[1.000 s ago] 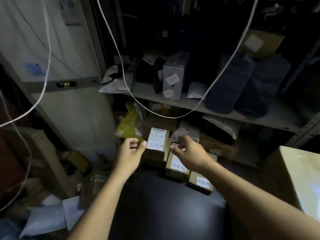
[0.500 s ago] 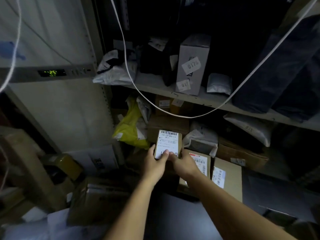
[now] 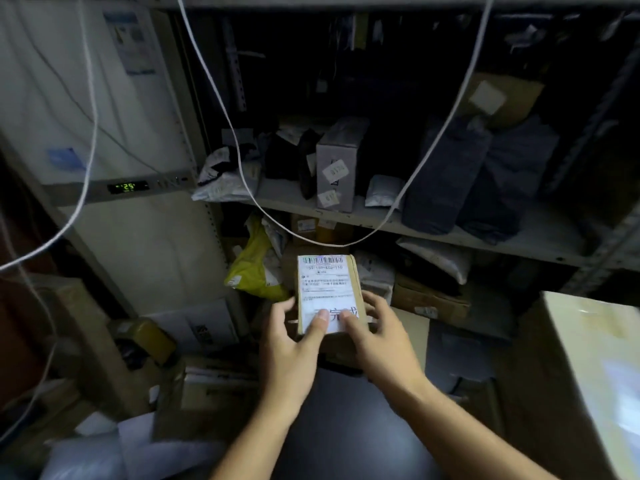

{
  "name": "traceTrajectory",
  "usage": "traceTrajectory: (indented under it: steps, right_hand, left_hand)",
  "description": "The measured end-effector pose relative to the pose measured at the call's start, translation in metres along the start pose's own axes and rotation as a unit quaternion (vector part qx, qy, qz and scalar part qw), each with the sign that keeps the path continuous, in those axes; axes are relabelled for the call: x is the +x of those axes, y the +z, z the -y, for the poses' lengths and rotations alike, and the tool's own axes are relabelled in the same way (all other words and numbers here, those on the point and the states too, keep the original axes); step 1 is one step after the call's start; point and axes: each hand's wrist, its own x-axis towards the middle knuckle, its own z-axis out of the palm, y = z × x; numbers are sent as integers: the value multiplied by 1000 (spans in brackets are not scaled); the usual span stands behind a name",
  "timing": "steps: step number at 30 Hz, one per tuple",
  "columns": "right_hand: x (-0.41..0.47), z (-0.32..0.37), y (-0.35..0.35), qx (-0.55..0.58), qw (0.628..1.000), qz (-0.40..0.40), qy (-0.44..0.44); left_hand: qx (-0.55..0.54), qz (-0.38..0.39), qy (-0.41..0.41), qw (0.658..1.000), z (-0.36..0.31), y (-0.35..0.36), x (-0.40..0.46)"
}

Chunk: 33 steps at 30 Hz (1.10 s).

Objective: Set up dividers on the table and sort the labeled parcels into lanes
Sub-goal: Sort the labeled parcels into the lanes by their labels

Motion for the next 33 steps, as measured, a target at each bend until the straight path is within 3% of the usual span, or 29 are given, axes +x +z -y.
traceTrajectory:
  steps: [8,17,33]
  right_hand:
    - [-159,36,-114,-18,998,-10,-59]
    - [-304,44,-247,21,997,-19,-73]
    - [-414,78,-436,-39,972,-222,-69]
  left_hand:
    - [-74,30,7,997,-86,7,-178]
    - [-130,105,75,983,-154,47,-347]
    - [-201,366,89,904,-237,189,-452]
